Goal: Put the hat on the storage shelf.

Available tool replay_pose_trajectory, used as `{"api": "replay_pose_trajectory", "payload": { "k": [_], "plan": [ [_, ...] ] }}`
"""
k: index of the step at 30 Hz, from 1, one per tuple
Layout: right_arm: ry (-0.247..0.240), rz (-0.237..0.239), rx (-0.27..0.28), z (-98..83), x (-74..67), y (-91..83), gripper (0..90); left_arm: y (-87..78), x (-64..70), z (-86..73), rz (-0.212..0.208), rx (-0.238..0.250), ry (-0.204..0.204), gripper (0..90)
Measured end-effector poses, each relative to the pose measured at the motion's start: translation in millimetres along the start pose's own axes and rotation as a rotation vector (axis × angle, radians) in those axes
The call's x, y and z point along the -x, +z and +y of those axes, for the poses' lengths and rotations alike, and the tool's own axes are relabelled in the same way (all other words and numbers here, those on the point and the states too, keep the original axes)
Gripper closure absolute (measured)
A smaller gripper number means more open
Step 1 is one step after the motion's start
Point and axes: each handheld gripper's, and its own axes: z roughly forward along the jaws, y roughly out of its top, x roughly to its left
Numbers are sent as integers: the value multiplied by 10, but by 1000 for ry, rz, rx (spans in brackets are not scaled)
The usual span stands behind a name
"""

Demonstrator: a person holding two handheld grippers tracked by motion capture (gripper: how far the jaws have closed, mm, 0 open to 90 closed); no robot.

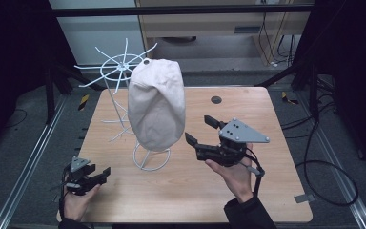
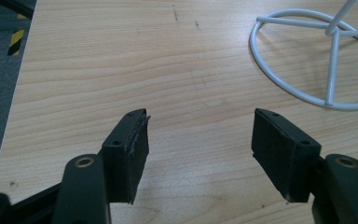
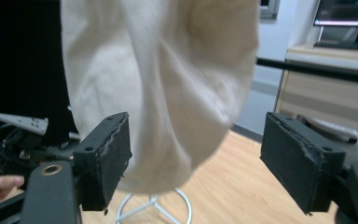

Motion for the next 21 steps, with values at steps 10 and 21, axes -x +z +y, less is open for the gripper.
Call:
{"api": "replay_pose_trajectory", "payload": {
  "k": [10, 21],
  "plan": [
    [27, -79, -99, -474, 285, -138, 163, -24, -7, 6, -18, 17, -8, 459],
    [59, -202, -183, -992, 668, -360, 140, -16, -10, -3, -27, 15, -3, 539]
  ]
}}
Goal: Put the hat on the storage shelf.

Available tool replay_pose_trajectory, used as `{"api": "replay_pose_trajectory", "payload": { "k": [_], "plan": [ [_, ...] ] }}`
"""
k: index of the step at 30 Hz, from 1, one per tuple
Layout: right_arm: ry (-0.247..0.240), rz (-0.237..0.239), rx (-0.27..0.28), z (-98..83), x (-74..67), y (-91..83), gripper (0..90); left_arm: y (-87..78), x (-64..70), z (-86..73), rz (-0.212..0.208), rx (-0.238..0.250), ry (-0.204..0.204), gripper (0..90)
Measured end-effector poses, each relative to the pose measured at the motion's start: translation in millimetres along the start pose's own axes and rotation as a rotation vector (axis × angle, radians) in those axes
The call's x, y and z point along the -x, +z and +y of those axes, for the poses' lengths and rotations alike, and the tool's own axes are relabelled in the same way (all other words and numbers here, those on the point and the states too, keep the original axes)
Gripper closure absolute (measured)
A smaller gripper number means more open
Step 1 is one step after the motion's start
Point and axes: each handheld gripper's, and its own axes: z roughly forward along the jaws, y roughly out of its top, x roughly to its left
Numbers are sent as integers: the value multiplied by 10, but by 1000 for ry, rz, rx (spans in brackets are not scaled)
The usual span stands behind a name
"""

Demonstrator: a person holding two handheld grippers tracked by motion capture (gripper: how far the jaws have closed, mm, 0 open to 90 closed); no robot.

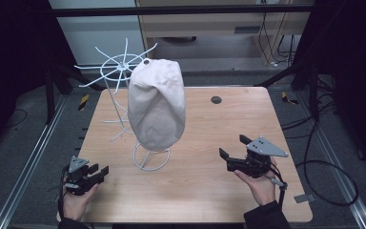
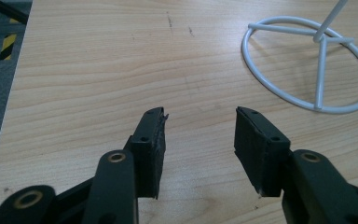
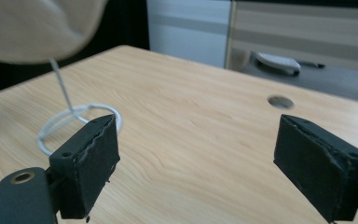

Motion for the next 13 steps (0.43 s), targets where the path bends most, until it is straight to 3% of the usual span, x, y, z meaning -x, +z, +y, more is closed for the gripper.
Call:
{"api": "replay_pose_trajectory", "payload": {
  "k": [2, 3, 7, 13],
  "plan": [
    [3, -6, -7, -35, 22, -7, 140, 1, 1, -1, -2, 3, 1, 551],
    [7, -28, -35, -143, 93, -34, 141, 1, -1, -2, -3, 4, 4, 558],
    [42, -78, -64, -283, 234, -71, 149, 20, -5, -4, 1, -5, 8, 573],
    [70, -143, -98, -434, 413, -67, 153, 26, -35, -7, 16, -9, 7, 535]
  ]
}}
